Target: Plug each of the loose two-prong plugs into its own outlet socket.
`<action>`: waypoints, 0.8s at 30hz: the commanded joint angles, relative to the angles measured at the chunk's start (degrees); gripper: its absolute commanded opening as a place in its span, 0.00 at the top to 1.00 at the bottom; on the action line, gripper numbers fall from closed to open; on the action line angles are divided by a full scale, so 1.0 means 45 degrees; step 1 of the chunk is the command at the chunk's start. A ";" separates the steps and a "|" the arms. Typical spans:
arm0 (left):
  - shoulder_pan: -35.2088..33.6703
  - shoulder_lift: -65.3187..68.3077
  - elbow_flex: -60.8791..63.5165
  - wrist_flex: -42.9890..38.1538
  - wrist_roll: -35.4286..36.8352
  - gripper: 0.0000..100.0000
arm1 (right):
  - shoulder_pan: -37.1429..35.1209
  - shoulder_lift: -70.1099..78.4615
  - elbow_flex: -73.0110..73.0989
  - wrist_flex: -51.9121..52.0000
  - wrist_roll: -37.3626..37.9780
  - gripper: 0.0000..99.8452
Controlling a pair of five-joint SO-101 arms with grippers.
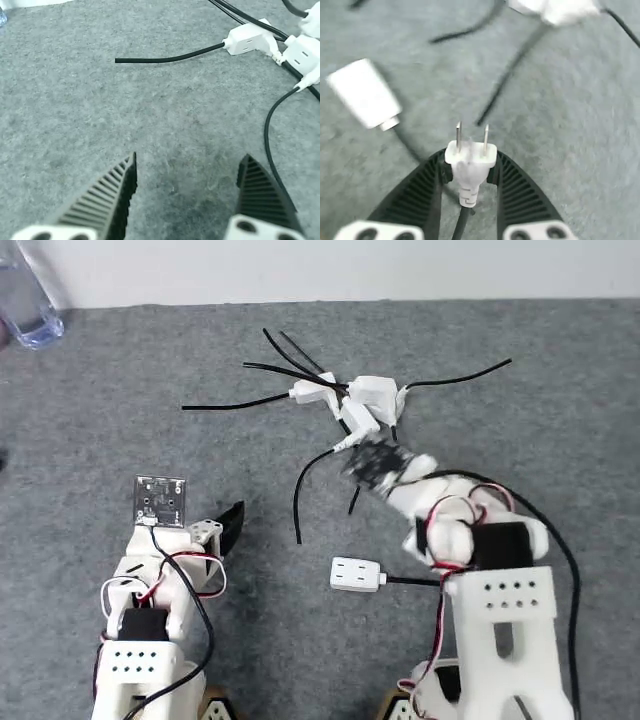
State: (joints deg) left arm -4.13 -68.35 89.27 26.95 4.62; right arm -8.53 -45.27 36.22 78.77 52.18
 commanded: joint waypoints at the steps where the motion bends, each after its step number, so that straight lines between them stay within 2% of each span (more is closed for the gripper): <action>1: 0.0176 -0.0137 -0.0537 -0.0664 -0.0059 0.70 | -0.1260 -0.0283 -0.1211 0.0987 0.0938 0.99; 6: 0.0449 -0.0137 -0.0537 -0.1856 0.0352 0.70 | -0.2686 -0.0303 -0.1231 0.1475 0.1875 0.99; 9: 0.1114 -0.0156 -0.0772 -0.1934 0.1368 0.70 | -0.2823 -0.0420 -0.1289 0.1319 0.2090 0.99; 13: 0.1641 -0.0156 -0.1397 -0.1582 0.3009 0.70 | -0.2647 -0.0440 -0.1407 0.0654 0.1543 0.99; 15: 0.2032 -0.0156 -0.1514 -0.1563 0.2833 0.70 | -0.2569 -0.0440 -0.1368 0.0400 0.1231 0.99; 21: 0.3653 -0.0156 -0.0440 -0.1543 0.0762 0.70 | -0.2491 -0.0596 -0.0703 -0.0440 0.0059 0.99; 23: 0.4220 -0.0156 -0.0283 -0.1934 0.1114 0.70 | -0.2491 -0.1026 -0.0098 -0.0928 -0.0098 0.99; 24: 0.4239 -0.0156 -0.0283 -0.2598 0.1973 0.70 | -0.2491 -0.1358 0.0254 -0.1182 -0.0274 0.99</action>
State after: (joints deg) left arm 12.75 -68.26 88.40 19.82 9.54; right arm -20.40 -48.00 35.78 76.84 52.97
